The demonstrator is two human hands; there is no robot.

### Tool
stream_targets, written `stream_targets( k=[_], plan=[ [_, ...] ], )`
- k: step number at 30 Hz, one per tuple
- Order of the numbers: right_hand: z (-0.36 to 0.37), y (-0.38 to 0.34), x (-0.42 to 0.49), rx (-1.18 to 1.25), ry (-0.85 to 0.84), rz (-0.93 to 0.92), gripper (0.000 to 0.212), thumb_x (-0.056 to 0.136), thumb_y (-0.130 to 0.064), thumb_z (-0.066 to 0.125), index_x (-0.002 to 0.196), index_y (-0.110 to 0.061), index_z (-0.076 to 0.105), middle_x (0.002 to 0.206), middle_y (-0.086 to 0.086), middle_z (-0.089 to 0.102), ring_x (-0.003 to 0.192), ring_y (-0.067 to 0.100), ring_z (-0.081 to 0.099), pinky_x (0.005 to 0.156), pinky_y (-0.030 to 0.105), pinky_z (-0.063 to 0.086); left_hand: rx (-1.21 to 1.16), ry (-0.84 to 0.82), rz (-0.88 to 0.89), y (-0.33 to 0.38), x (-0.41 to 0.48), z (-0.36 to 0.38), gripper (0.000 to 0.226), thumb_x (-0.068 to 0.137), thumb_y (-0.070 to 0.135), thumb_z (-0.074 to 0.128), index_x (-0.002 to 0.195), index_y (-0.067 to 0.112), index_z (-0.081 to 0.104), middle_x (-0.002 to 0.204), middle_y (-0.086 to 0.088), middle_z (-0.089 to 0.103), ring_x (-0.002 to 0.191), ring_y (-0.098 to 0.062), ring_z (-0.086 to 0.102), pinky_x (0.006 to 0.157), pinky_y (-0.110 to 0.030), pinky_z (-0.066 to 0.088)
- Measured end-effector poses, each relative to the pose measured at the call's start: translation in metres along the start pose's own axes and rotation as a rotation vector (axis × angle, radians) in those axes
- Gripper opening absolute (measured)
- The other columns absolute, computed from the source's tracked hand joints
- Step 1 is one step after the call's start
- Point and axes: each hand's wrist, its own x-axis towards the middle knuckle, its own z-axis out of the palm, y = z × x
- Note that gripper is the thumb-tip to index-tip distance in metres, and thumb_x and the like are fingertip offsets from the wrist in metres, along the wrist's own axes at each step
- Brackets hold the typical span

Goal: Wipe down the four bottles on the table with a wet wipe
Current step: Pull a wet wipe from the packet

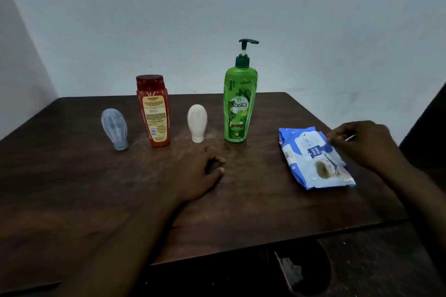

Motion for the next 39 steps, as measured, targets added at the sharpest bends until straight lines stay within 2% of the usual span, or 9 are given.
stream_targets(
  k=[6,12,17,19,22,26,29,33,39],
  plan=[
    [0.008,0.013,-0.002,0.038,-0.152,0.113,0.023,0.078,-0.016,0.077,0.065,-0.034,0.074,0.068,-0.017,0.070,0.071,-0.001,0.061,0.062,0.015,0.040,-0.005,-0.023,0.019,0.011,0.001,0.005,0.020,0.092,0.038,0.065,0.111,0.036,0.066,0.099,0.014,0.061,0.083,-0.002,0.054,0.074,-0.024,0.045],
    [0.016,0.016,0.004,-0.022,-0.218,0.115,0.008,0.078,-0.027,0.077,0.071,-0.030,0.074,0.070,-0.013,0.072,0.078,0.013,0.069,0.078,0.034,0.053,-0.045,-0.116,0.176,0.052,0.022,0.014,0.027,0.092,0.034,0.068,0.119,0.030,0.068,0.119,0.009,0.062,0.103,-0.002,0.054,0.084,-0.007,0.034],
    [0.021,0.022,0.003,-0.097,-0.285,0.048,0.014,0.086,-0.030,0.072,0.078,-0.018,0.073,0.076,-0.004,0.071,0.080,0.016,0.067,0.074,0.034,0.050,-0.067,-0.237,0.183,0.097,0.055,0.038,0.046,0.093,0.040,0.067,0.135,0.026,0.057,0.141,0.001,0.053,0.125,-0.016,0.052,0.104,-0.033,0.042],
    [0.022,0.023,0.003,-0.082,-0.333,0.018,0.019,0.090,-0.025,0.066,0.083,-0.009,0.072,0.076,0.001,0.072,0.075,0.014,0.067,0.070,0.029,0.048,-0.024,-0.237,0.175,0.106,0.063,0.047,0.060,0.091,0.047,0.067,0.143,0.024,0.048,0.147,0.000,0.049,0.130,-0.017,0.048,0.106,-0.029,0.036],
    [0.020,0.022,0.001,-0.063,-0.369,0.009,0.027,0.092,-0.022,0.059,0.076,0.000,0.057,0.060,-0.002,0.055,0.055,0.010,0.046,0.057,0.026,0.035,-0.028,-0.253,0.152,0.110,0.071,0.059,0.067,0.089,0.051,0.068,0.145,0.023,0.045,0.148,-0.001,0.048,0.132,-0.016,0.045,0.099,-0.023,0.030],
    [0.022,0.016,-0.001,-0.058,-0.386,0.011,0.027,0.089,-0.013,0.057,0.068,-0.001,0.046,0.062,0.001,0.041,0.063,0.012,0.033,0.061,0.032,0.030,-0.097,-0.263,0.120,0.107,0.071,0.069,0.064,0.088,0.051,0.070,0.143,0.024,0.051,0.150,0.004,0.048,0.137,-0.011,0.040,0.095,-0.013,0.022],
    [0.025,0.013,-0.001,-0.054,-0.358,0.006,0.017,0.086,-0.007,0.058,0.072,0.003,0.061,0.067,0.014,0.057,0.063,0.013,0.042,0.060,0.030,0.033,-0.127,-0.231,0.111,0.104,0.070,0.073,0.063,0.086,0.052,0.072,0.140,0.024,0.054,0.148,0.006,0.050,0.136,-0.008,0.040,0.093,-0.010,0.021],
    [0.022,0.016,-0.002,0.140,-0.261,0.110,0.013,0.078,-0.023,0.072,0.066,-0.021,0.076,0.061,-0.013,0.069,0.054,-0.003,0.056,0.054,0.013,0.040,-0.142,-0.201,0.109,0.101,0.067,0.074,0.062,0.085,0.053,0.072,0.137,0.024,0.056,0.146,0.006,0.053,0.132,-0.008,0.045,0.092,-0.012,0.024],
    [-0.004,0.017,0.001,0.738,0.085,0.228,0.035,0.060,-0.049,0.071,0.075,-0.018,0.077,0.072,0.007,0.072,0.067,0.018,0.062,0.073,0.040,0.055,-0.161,-0.208,0.098,0.100,0.066,0.074,0.060,0.085,0.052,0.073,0.135,0.022,0.058,0.146,0.004,0.053,0.133,-0.010,0.046,0.095,-0.015,0.029]
  ],
)
